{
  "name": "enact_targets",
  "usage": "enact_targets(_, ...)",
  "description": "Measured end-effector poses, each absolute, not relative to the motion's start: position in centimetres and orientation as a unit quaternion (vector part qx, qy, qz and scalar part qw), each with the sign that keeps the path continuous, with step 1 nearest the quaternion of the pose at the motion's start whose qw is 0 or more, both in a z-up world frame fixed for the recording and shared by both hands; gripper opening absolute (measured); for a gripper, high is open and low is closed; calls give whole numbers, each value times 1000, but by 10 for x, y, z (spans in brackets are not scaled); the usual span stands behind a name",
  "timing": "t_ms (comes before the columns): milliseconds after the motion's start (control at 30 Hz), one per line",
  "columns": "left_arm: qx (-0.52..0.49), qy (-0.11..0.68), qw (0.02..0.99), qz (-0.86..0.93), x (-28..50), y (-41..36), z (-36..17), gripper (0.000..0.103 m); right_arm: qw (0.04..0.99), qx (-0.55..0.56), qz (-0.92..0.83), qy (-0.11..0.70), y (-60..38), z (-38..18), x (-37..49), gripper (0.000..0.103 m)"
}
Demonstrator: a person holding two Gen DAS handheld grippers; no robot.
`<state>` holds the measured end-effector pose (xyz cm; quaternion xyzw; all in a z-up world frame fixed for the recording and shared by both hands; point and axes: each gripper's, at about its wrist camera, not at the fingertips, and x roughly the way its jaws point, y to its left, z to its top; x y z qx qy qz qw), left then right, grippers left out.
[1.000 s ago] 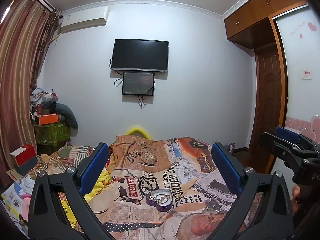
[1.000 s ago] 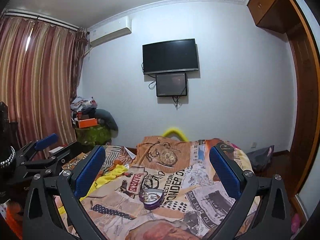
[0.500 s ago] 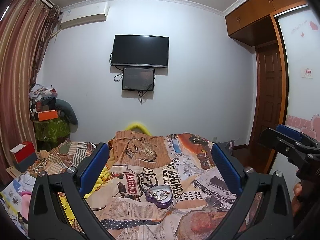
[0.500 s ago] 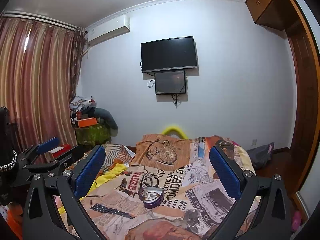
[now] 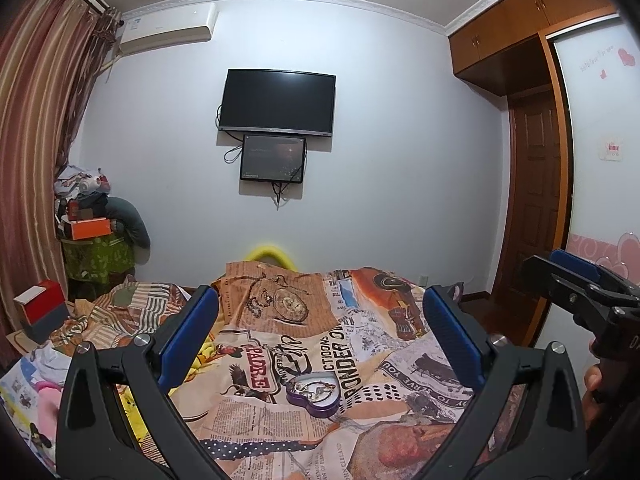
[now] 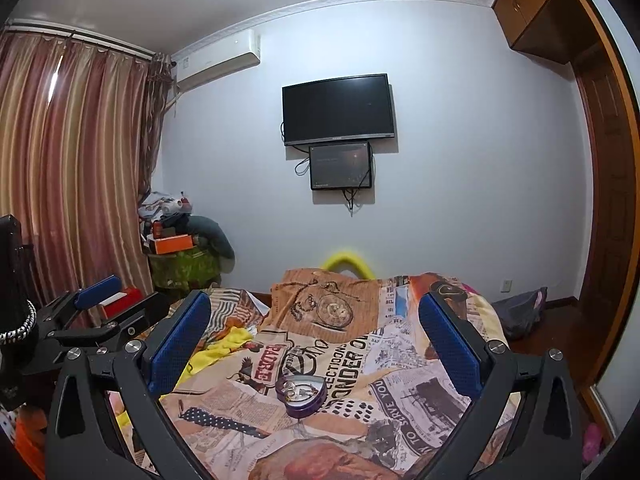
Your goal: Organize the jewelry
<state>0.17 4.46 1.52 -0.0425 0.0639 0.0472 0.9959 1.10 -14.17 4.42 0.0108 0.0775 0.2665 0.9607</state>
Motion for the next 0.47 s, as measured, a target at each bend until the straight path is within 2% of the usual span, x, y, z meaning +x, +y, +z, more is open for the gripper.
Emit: enact_targets(467,-47,71,995,45,5,48,13,103,961,14,265,80,-141,42,13,103)
